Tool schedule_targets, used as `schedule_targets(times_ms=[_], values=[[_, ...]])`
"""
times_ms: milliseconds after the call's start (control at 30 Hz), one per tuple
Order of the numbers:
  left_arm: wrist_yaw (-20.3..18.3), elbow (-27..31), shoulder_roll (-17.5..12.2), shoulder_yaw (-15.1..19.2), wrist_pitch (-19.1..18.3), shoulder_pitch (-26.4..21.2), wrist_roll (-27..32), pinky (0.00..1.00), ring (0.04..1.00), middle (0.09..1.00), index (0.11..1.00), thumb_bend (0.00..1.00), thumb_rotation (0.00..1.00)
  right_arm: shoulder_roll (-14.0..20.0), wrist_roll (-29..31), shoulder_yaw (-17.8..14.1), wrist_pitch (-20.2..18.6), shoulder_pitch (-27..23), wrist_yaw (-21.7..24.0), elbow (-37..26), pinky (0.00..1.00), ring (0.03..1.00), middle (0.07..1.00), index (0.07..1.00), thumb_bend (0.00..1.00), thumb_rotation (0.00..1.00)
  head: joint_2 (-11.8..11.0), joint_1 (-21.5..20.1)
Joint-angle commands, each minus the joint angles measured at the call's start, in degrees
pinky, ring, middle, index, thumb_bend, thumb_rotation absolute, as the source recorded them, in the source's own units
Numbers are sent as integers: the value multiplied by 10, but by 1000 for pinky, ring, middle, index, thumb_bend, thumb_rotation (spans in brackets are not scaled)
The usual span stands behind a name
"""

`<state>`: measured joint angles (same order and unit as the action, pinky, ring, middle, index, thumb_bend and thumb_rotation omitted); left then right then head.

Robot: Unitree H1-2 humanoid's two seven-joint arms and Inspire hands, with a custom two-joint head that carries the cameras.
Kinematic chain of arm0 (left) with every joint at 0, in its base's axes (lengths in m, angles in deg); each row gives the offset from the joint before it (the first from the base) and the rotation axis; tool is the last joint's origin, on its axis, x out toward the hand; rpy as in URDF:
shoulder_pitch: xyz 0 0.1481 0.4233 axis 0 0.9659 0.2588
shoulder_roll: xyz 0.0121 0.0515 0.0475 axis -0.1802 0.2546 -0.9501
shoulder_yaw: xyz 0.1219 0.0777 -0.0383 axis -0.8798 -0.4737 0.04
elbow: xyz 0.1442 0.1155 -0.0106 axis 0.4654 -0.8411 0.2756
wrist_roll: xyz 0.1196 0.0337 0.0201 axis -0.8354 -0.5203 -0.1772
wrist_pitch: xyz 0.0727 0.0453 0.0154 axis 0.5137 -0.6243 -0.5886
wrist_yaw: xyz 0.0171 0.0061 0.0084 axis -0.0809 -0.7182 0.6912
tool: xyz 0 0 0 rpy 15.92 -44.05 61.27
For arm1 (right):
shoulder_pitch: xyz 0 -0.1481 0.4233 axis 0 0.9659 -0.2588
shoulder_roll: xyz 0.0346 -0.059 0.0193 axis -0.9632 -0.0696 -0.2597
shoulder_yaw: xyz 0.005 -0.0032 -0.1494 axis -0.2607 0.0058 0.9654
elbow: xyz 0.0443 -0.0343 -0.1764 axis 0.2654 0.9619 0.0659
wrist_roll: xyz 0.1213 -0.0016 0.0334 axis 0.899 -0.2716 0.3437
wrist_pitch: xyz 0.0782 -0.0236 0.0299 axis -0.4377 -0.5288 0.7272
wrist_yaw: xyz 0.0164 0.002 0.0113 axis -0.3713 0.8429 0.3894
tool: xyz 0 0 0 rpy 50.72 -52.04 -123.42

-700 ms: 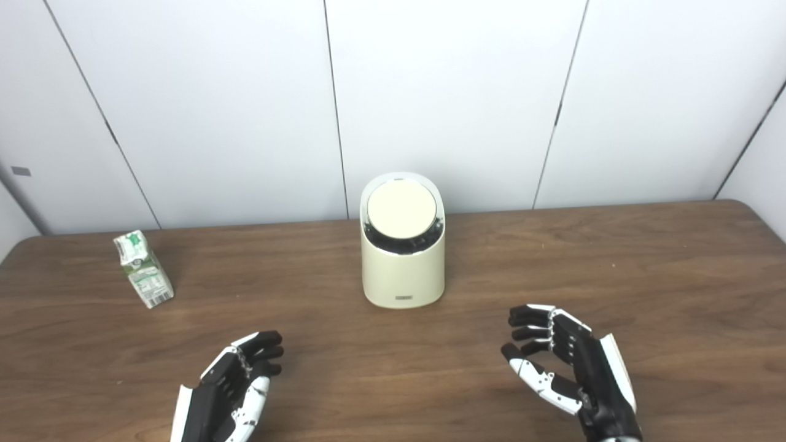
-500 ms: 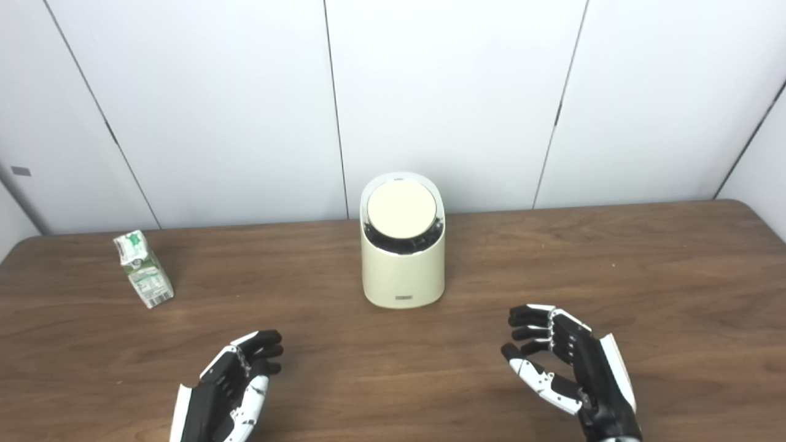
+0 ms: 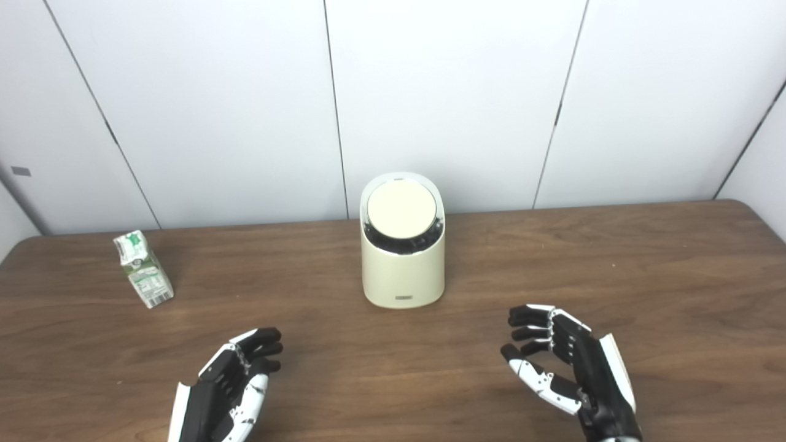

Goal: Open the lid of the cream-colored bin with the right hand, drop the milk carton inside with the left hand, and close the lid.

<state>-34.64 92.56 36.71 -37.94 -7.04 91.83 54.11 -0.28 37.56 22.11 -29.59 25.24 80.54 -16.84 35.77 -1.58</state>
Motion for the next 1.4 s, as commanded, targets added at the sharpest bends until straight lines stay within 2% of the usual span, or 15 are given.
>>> schedule_targets(times_ms=[0, 100, 167, 233, 267, 300, 333, 433, 500, 633, 767, 833, 1033, 1167, 1367], values=[[1, 18, 24, 2, 6, 29, 0, 652, 722, 745, 740, 228, 421, 3, -9, 3, 18, 13, -5, -17, 499, 601, 634, 627, 244, 126, 0, -1], [4, 18, 26, 1, 5, 27, -7, 650, 719, 742, 736, 221, 423, 4, -8, 1, 21, 10, -5, -15, 507, 602, 634, 628, 246, 136, 3, -3], [4, 22, 27, -1, 0, 27, -9, 647, 719, 742, 736, 223, 428, 5, -6, -1, 13, 9, -1, -21, 510, 607, 646, 634, 250, 202, 5, -3], [3, 26, 28, -2, -2, 29, -8, 650, 721, 744, 738, 221, 430, 2, -3, -4, -13, 7, 5, -37, 520, 617, 656, 646, 260, 246, 8, -2], [4, 28, 29, -3, -4, 30, -9, 652, 722, 744, 738, 221, 429, 3, -7, -5, -27, 4, 9, -46, 539, 636, 675, 670, 264, 295, 9, -1], [5, 30, 30, -4, -5, 31, -10, 652, 720, 742, 736, 223, 426, 5, -11, -5, -36, 2, 12, -52, 601, 698, 730, 725, 293, 447, 9, -1], [5, 31, 31, -4, -6, 31, -10, 651, 719, 742, 736, 222, 424, 6, -13, -5, -42, 0, 15, -57, 643, 735, 760, 754, 309, 524, 9, -1], [5, 41, 32, -7, -11, 37, -6, 641, 715, 740, 733, 226, 413, 10, 14, -11, -69, -19, 31, -79, 764, 841, 854, 843, 349, 681, 14, -1], [4, 49, 33, -9, -13, 44, -2, 638, 715, 740, 732, 229, 407, 14, 41, -17, -86, -41, 44, -94, 797, 872, 884, 869, 350, 721, 19, -1], [6, 57, 37, -12, -13, 54, 2, 642, 713, 737, 727, 233, 388, 23, 59, -22, -98, -89, 52, -99, 801, 881, 898, 879, 361, 733, 23, 4], [6, 66, 38, -16, -19, 60, 4, 638, 710, 736, 729, 234, 394, 41, 5, -11, -88, -156, 42, -69, 843, 906, 909, 893, 448, 781, 26, 6], [8, 68, 39, -16, -21, 61, 2, 635, 708, 735, 729, 233, 396, 50, -23, -6, -85, -182, 37, -48, 875, 931, 934, 925, 541, 837, 26, 6], [12, 67, 40, -16, -25, 61, 1, 635, 711, 735, 729, 233, 406, 70, -78, 10, -39, -267, 10, 38, 947, 997, 999, 998, 724, 748, 23, 5], [12, 58, 39, -16, -19, 57, 1, 631, 706, 733, 730, 226, 403, 69, -127, 29, -56, -326, 5, 76, 971, 1000, 1000, 1000, 817, 744, 19, 4], [16, 54, 43, -20, -17, 53, -9, 624, 703, 730, 726, 225, 395, 66, -173, 51, -42, -387, -27, 152, 994, 1000, 1000, 1000, 836, 668, 16, 8]])
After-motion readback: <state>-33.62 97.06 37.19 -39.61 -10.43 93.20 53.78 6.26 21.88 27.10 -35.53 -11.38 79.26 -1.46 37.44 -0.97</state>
